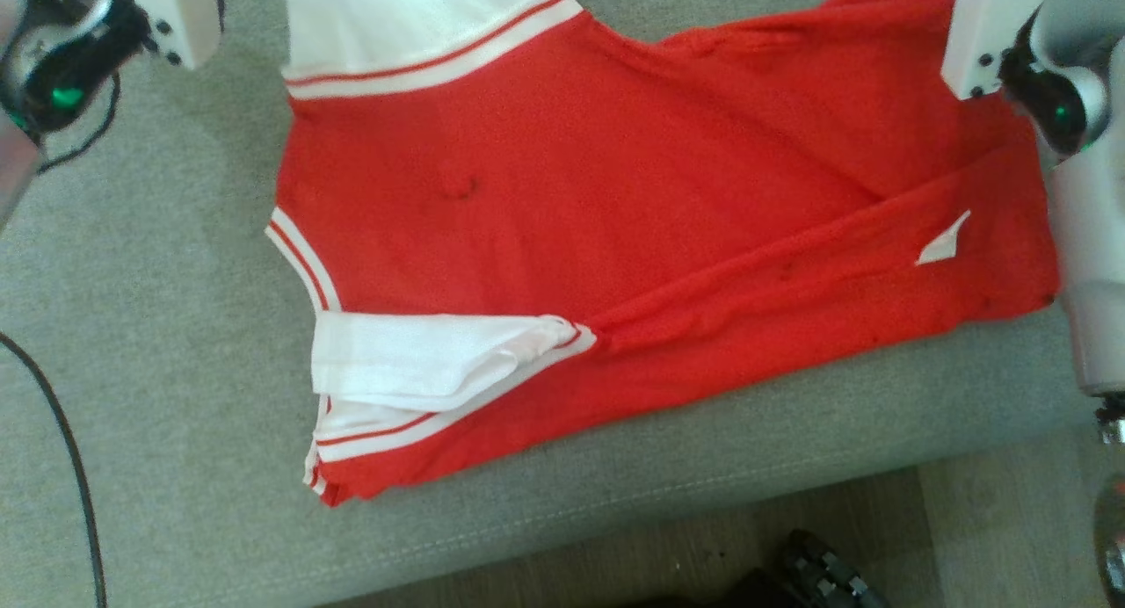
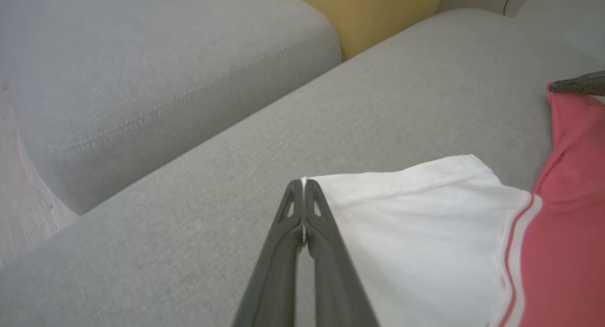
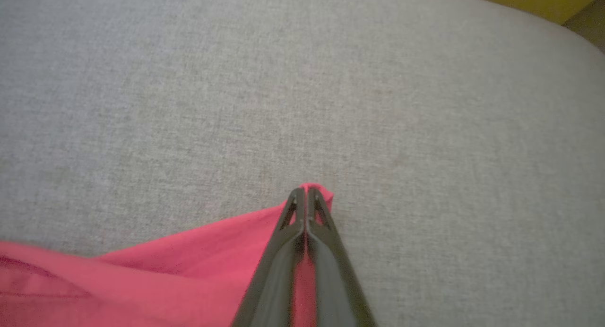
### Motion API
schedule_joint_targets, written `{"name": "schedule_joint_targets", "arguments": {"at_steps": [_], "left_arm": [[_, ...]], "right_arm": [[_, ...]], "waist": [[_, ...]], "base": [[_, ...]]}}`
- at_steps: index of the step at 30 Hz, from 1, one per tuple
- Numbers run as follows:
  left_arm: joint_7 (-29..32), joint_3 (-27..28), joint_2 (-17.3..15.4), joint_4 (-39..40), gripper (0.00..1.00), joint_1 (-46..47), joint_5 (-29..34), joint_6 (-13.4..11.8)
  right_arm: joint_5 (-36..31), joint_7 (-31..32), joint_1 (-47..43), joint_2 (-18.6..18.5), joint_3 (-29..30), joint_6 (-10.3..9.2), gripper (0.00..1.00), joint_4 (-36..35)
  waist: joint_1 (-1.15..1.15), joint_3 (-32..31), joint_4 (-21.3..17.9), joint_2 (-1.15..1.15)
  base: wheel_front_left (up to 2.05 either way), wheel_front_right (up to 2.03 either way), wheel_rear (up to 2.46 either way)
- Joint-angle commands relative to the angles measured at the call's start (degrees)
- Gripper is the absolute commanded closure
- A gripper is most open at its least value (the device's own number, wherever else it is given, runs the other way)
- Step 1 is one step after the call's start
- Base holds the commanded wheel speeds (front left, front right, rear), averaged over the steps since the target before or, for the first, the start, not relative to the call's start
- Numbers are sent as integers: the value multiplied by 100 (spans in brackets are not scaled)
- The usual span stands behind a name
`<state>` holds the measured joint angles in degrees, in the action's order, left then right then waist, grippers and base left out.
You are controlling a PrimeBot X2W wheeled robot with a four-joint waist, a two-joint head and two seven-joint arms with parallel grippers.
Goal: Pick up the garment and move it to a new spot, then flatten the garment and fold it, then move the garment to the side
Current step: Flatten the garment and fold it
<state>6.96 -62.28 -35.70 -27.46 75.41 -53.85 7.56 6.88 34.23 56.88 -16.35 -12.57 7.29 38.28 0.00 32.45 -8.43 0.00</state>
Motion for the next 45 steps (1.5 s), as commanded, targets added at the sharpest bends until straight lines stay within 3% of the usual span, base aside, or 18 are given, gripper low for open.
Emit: {"name": "schedule_joint_targets", "arguments": {"at_steps": [1, 13, 19, 24, 33, 39, 43, 44, 45], "left_arm": [[-213, 314, -221, 48, 100, 411, 71, -8], [-1374, 557, -106, -253, 100, 551, 139, -9], [-1679, 381, -222, 255, 100, 93, -76, -9], [-1752, 242, -566, 1033, 100, -508, -256, -28], [-1568, 88, -1405, 2943, 100, -1564, -624, -547], [-1411, -85, -1681, 3707, 100, -2038, -768, -891], [-1513, -247, -1630, 3843, 100, -2432, -789, -1161], [-1564, -292, -1577, 3809, 100, -2537, -800, -1200], [-1641, -322, -1511, 3759, 100, -2636, -811, -1244]], "right_arm": [[53, -156, 140, -79, 17, 20, 100, -167], [-469, -1592, 342, -170, 879, 20, 100, 3], [-519, -1620, -89, -228, 812, 20, 100, -131], [-355, -1500, -611, -435, 730, 20, 100, -502], [-167, -1093, -1628, -730, 981, 20, 100, -1425], [-121, -856, -2163, -728, 1165, 20, 100, -1856], [-108, -712, -2485, -613, 1260, 20, 100, -2053], [-122, -684, -2547, -573, 1287, 20, 92, -2078], [-143, -683, -2593, -538, 1327, 20, 61, -2095]], "waist": [[0, -9, 14, 0], [0, -96, 208, 0], [0, -326, 352, 0], [0, -485, 465, 0], [0, -646, 642, 0], [0, -678, 716, 0], [0, -689, 739, 0], [0, -699, 738, 0], [0, -708, 738, 0]], "base": [[0, 0, 0], [0, 0, 0], [0, 0, 0], [0, 0, 0], [0, 0, 0], [0, 0, 0], [0, 0, 0], [0, 0, 0], [0, 0, 0]]}}
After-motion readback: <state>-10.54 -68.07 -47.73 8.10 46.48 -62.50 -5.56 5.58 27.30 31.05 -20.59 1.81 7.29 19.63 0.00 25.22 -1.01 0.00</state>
